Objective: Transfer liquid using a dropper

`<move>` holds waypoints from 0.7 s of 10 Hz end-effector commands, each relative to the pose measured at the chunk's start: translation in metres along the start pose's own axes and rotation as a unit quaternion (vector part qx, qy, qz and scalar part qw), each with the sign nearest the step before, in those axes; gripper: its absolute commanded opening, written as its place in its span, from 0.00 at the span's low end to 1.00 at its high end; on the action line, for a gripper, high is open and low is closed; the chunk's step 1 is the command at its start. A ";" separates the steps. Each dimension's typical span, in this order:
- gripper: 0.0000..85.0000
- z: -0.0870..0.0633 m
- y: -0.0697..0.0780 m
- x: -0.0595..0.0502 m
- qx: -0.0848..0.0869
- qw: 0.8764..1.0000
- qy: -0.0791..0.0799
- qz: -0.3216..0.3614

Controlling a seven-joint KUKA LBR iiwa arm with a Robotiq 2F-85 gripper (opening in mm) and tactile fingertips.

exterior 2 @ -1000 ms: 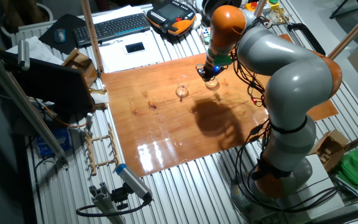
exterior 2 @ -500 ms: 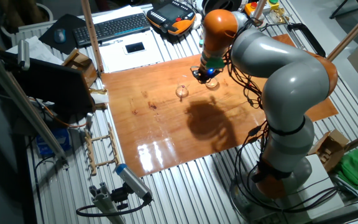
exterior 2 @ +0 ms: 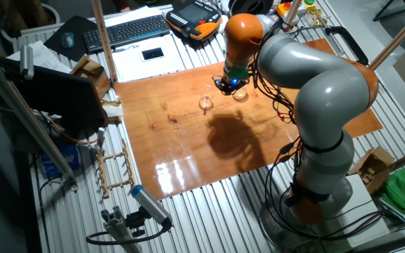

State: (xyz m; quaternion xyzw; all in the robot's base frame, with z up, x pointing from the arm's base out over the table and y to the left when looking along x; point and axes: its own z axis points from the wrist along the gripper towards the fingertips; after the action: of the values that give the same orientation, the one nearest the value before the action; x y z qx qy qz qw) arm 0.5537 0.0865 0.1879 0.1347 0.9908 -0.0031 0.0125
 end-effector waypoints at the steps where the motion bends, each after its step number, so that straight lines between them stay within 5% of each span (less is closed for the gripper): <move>1: 0.01 0.001 0.002 0.001 -0.003 1.000 0.000 0.006; 7: 0.01 0.016 0.023 0.001 -0.025 1.000 0.004 0.009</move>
State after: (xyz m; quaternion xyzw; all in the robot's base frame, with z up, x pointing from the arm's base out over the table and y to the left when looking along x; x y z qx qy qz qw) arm 0.5589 0.1087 0.1721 0.1440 0.9892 0.0231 0.0122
